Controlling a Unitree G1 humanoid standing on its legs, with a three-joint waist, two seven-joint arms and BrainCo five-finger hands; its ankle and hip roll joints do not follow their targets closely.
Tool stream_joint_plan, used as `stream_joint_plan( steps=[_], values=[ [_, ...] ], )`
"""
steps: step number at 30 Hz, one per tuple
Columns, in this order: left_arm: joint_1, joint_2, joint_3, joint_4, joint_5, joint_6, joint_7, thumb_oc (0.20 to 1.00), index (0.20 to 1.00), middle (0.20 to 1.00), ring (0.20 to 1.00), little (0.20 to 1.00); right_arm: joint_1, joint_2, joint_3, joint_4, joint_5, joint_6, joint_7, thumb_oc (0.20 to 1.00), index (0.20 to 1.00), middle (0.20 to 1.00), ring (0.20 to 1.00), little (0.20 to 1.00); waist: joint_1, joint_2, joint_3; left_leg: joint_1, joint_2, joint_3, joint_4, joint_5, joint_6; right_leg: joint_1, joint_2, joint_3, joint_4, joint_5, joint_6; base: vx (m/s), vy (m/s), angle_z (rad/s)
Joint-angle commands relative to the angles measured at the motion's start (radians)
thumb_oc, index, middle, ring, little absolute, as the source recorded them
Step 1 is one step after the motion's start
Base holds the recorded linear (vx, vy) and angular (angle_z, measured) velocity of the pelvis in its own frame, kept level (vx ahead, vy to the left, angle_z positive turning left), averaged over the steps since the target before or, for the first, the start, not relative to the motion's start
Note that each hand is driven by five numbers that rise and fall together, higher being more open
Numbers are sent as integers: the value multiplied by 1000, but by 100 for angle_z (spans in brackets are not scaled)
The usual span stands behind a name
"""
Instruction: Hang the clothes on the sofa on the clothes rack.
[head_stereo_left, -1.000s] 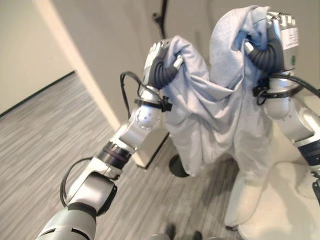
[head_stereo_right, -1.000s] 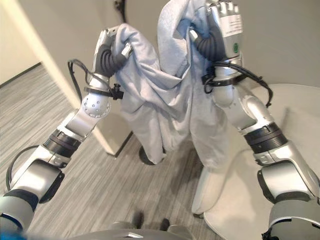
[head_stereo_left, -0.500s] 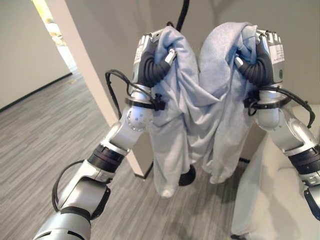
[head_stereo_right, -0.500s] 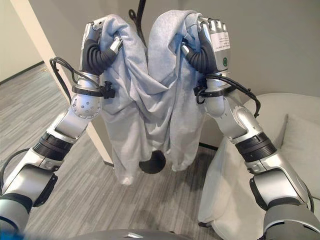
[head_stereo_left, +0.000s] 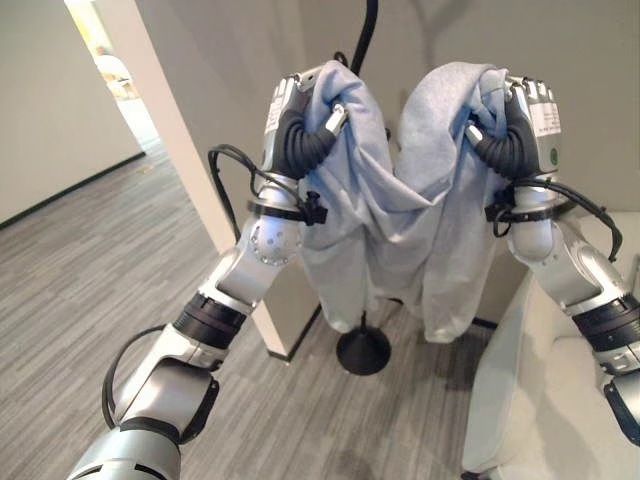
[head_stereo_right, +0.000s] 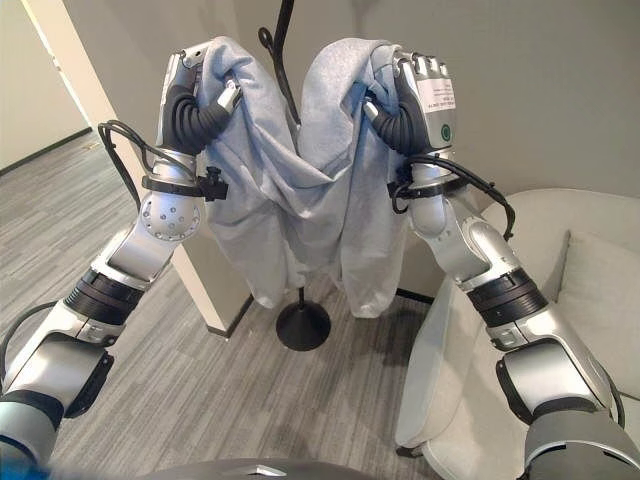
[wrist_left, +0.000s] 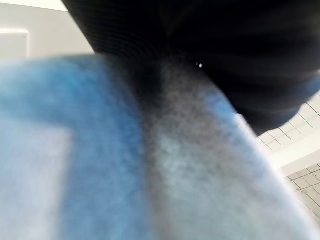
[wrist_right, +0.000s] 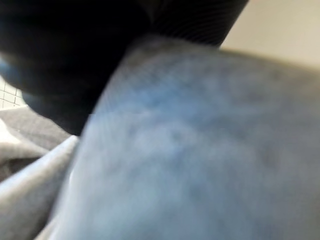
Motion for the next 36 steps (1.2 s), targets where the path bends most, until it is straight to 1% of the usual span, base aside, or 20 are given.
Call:
stream_joint_plan(
  steps=[1, 7, 14, 15, 16, 17, 18, 20, 21, 22, 24, 25, 26, 27, 28, 30, 32, 34, 35, 36],
  values=[
    [-25, 22, 27, 20, 9, -9, 20, 200, 200, 200, 200, 200, 11, 18, -67, -6, -24, -9, -23, 200, 200, 200, 200, 200, 11, -55, -80, -80, -1, 0, 8, 7, -22, 99, -75, -39, 15, -120, 95, 35, 4, -2],
    [-24, 32, 29, 19, 7, -10, 27, 200, 200, 200, 200, 200, -4, 22, -62, -4, -25, -8, -25, 200, 200, 200, 200, 200, 13, -53, -79, -76, -6, 2, 8, -6, -8, 105, -88, -44, 28, -120, 105, 38, 34, -4],
    [-43, 38, 27, 24, 9, -8, 35, 200, 200, 200, 200, 200, -26, 24, -64, -1, -31, 2, -16, 200, 200, 200, 200, 200, 18, -44, -55, -50, -23, -5, 9, -29, 23, 35, -115, -34, 233, -143, 130, 29, 100, -2],
    [-52, 36, 25, 25, 9, -6, 36, 200, 200, 200, 200, 200, -32, 21, -72, -6, -36, 7, -15, 200, 200, 200, 200, 200, 12, -41, -37, -35, -37, -17, 12, -34, 40, -12, -126, -20, 358, -82, 139, -11, 151, -4],
    [-58, 37, 25, 26, 11, -6, 37, 200, 200, 200, 200, 200, -37, 21, -74, -7, -40, 8, -17, 200, 200, 200, 200, 200, 7, -39, -26, -28, -44, -23, 14, -35, 49, -37, -133, -10, 424, -39, 139, -22, 153, -2],
    [-60, 38, 26, 27, 11, -6, 38, 200, 200, 200, 200, 200, -39, 21, -74, -7, -40, 9, -17, 200, 200, 200, 200, 200, 9, -41, -25, -31, -47, -21, 14, -34, 50, -49, -136, -5, 441, -44, 141, -55, 166, 2],
    [-74, 35, 18, 30, 12, -3, 41, 200, 200, 200, 200, 200, -56, 30, -72, 0, -36, 11, -27, 200, 200, 200, 200, 200, -1, -34, 1, -18, -54, -35, 16, -32, 67, -105, -138, 8, 572, 39, 129, -63, 152, 11],
    [-77, 36, 22, 29, 18, -2, 41, 200, 200, 200, 200, 200, -63, 39, -72, 9, -34, 7, -37, 200, 200, 200, 200, 200, -2, -23, 18, -16, -44, -49, 19, -29, 75, -169, -129, 20, 691, 13, 105, -18, 115, -3],
    [-78, 35, 22, 30, 21, -2, 37, 200, 200, 200, 200, 200, -63, 40, -72, 13, -36, 2, -38, 200, 200, 200, 200, 200, -2, -22, 17, -16, -42, -51, 20, -32, 73, -183, -129, 22, 713, -10, 101, 72, 20, 8],
    [-78, 35, 24, 31, 23, -3, 33, 200, 200, 200, 200, 200, -60, 42, -73, 18, -37, -2, -35, 200, 200, 200, 200, 200, 1, -21, 13, -11, -38, -52, 20, -38, 69, -197, -144, 18, 713, -28, 98, 123, -23, 31],
    [-81, 36, 29, 34, 21, -5, 29, 200, 200, 200, 200, 200, -68, 45, -69, 21, -33, -4, -28, 200, 200, 200, 200, 200, 11, -24, 4, -5, -28, -50, 18, -54, 58, -209, -179, -10, 615, -75, 91, 147, -75, 18],
    [-83, 35, 31, 32, 19, -7, 27, 200, 200, 200, 200, 200, -73, 48, -69, 21, -30, -3, -26, 200, 200, 200, 200, 200, 14, -23, 3, -2, -23, -51, 17, -63, 50, -206, -193, -30, 546, -83, 93, 112, -68, -1],
    [-84, 35, 31, 32, 18, -7, 27, 200, 200, 200, 200, 200, -74, 48, -70, 21, -29, -3, -25, 200, 200, 200, 200, 200, 12, -21, 2, -2, -20, -53, 17, -64, 49, -198, -191, -35, 534, -80, 92, 128, -92, -14],
    [-85, 33, 31, 34, 16, -7, 28, 200, 200, 200, 200, 200, -79, 51, -70, 17, -30, -4, -25, 200, 200, 200, 200, 200, 12, -24, 5, 10, -18, -56, 14, -77, 41, -214, -194, -57, 416, -71, 104, 186, -146, -30],
    [-83, 31, 39, 31, 19, -6, 34, 200, 200, 200, 200, 200, -81, 50, -76, 13, -31, -2, -31, 200, 200, 200, 200, 200, 3, -34, 20, 40, -24, -68, 9, -97, 31, -246, -183, -65, 237, -20, 133, 230, -170, -34],
    [-86, 32, 44, 32, 30, -8, 46, 200, 200, 200, 200, 200, -82, 47, -80, 10, -42, 4, -46, 200, 200, 200, 200, 200, -13, -37, 43, 73, -27, -82, 8, -117, 25, -276, -151, -46, 100, 39, 167, 222, -120, -20],
    [-88, 36, 44, 32, 43, -12, 54, 200, 200, 200, 200, 200, -80, 40, -80, 11, -55, 9, -51, 200, 200, 200, 200, 200, -30, -41, 61, 105, -17, -94, 8, -137, 12, -298, -123, -19, 29, 71, 190, 231, -121, 12],
    [-97, 44, 36, 41, 48, -13, 56, 200, 200, 200, 200, 200, -75, 24, -79, 16, -50, 10, -48, 200, 200, 200, 200, 200, -38, -62, 57, 115, -25, -115, 8, -156, 1, -288, -124, 6, 15, 85, 192, 170, -137, 53],
    [-98, 44, 34, 41, 48, -13, 56, 200, 200, 200, 200, 200, -74, 24, -80, 16, -50, 10, -47, 200, 200, 200, 200, 200, -38, -60, 55, 118, -22, -115, 8, -162, 3, -285, -121, 5, 15, 77, 194, 224, -235, 74],
    [-96, 36, 37, 43, 51, -7, 60, 200, 200, 200, 200, 200, -70, 24, -88, 7, -44, 10, -41, 200, 200, 200, 200, 200, -41, -81, 33, 127, -15, -131, 8, -174, -5, -265, -135, -1, 15, 126, 184, 273, -261, 75]
  ],
)
